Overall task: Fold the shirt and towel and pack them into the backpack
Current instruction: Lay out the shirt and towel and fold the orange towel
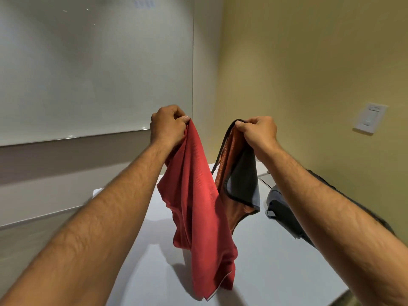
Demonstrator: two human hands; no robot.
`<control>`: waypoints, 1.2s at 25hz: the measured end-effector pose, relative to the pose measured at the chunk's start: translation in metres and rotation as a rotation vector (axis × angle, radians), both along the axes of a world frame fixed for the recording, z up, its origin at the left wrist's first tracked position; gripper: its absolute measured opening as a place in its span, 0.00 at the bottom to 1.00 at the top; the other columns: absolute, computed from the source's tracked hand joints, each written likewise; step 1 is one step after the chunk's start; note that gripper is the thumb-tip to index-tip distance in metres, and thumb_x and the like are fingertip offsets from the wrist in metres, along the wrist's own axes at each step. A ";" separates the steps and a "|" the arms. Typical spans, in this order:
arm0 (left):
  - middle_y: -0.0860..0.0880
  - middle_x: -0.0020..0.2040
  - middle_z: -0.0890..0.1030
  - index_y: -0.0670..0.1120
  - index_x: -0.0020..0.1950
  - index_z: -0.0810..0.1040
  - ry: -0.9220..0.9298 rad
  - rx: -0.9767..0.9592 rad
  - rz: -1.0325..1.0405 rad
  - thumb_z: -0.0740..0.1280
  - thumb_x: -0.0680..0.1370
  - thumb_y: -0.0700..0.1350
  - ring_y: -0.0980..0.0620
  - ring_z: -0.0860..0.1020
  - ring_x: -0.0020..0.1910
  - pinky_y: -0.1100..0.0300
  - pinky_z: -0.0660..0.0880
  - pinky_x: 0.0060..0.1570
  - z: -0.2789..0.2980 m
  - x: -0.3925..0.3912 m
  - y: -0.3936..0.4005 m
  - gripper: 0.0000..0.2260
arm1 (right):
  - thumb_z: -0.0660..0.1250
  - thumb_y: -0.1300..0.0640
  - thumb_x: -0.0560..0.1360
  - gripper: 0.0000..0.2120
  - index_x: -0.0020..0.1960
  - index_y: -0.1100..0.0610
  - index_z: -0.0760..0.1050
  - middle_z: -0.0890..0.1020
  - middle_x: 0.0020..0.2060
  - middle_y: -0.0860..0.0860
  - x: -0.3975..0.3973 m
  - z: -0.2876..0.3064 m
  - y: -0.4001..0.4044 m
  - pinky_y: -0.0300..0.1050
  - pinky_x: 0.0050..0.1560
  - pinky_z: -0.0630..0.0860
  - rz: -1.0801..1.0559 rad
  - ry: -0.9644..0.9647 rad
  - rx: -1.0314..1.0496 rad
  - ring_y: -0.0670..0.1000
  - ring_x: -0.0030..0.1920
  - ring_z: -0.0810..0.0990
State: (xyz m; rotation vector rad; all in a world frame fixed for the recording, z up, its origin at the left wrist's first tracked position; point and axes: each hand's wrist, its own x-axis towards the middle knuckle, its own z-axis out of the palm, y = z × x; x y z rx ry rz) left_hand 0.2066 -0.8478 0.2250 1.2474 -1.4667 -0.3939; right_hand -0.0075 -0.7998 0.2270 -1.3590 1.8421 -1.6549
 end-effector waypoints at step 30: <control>0.55 0.43 0.81 0.52 0.42 0.78 -0.678 0.599 0.012 0.71 0.72 0.50 0.50 0.78 0.43 0.54 0.78 0.45 -0.235 0.086 -0.102 0.04 | 0.72 0.50 0.72 0.13 0.54 0.54 0.82 0.85 0.51 0.49 0.049 -0.225 -0.173 0.41 0.50 0.75 0.411 0.453 0.526 0.50 0.50 0.82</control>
